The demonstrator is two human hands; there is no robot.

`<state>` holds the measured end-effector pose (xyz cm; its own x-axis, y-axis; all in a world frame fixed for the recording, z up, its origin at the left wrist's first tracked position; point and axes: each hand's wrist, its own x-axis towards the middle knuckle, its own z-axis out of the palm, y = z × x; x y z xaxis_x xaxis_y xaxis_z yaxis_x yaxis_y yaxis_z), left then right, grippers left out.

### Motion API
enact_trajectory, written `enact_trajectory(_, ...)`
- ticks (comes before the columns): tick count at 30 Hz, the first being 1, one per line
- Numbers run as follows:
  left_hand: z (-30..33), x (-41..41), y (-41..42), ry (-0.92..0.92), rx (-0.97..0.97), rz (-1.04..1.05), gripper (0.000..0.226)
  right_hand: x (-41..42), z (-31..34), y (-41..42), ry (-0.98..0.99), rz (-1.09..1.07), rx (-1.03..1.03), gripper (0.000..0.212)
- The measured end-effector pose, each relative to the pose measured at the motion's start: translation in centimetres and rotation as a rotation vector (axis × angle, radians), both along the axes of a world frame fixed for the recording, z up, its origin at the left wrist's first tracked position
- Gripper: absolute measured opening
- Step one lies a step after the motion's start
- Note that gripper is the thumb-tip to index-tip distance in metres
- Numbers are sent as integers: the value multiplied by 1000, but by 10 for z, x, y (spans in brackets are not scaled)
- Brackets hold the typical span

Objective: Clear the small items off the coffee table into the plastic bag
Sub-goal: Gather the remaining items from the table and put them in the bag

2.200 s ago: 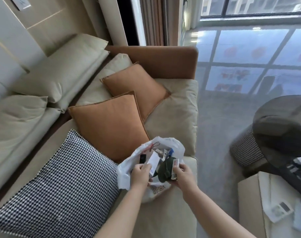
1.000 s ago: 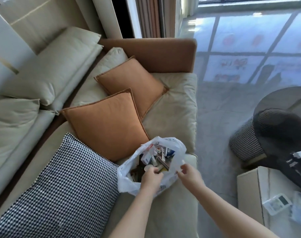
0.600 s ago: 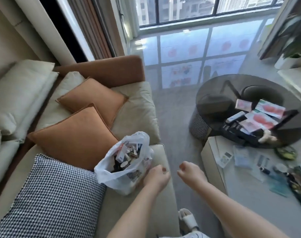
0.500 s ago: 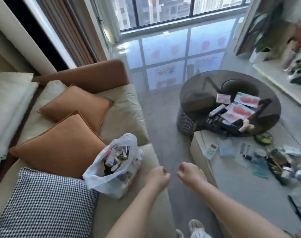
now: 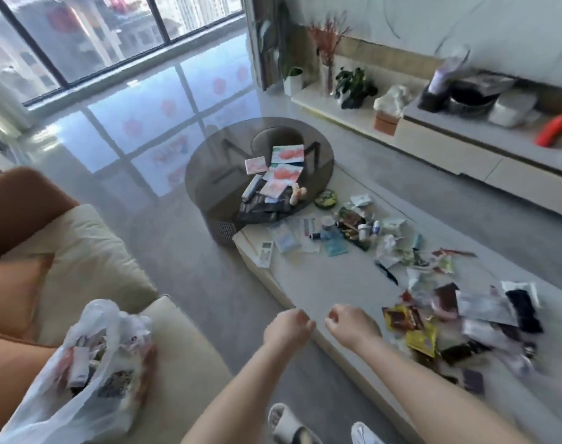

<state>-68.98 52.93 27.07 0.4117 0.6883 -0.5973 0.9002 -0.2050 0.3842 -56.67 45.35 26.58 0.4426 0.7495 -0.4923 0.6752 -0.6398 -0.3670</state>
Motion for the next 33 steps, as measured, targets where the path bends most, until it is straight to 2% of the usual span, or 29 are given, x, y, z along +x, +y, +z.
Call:
enact_trajectory(15, -47, 176, -199, 79, -84, -251, 31, 158, -63, -253, 76, -390, -81, 21)
enact_trajectory(20, -76, 212, -227, 116, -124, -290, 32, 189, -98, -306, 132, -539, -133, 22)
enact_trajectory(27, -144, 249, -257, 227, -220, -355, 29, 212, -163, -364, 187, -727, -211, 10)
enact_trajectory(33, -210, 264, -282, 265, -271, -387, 31, 215, -226, -380, 255, -774, -224, 18)
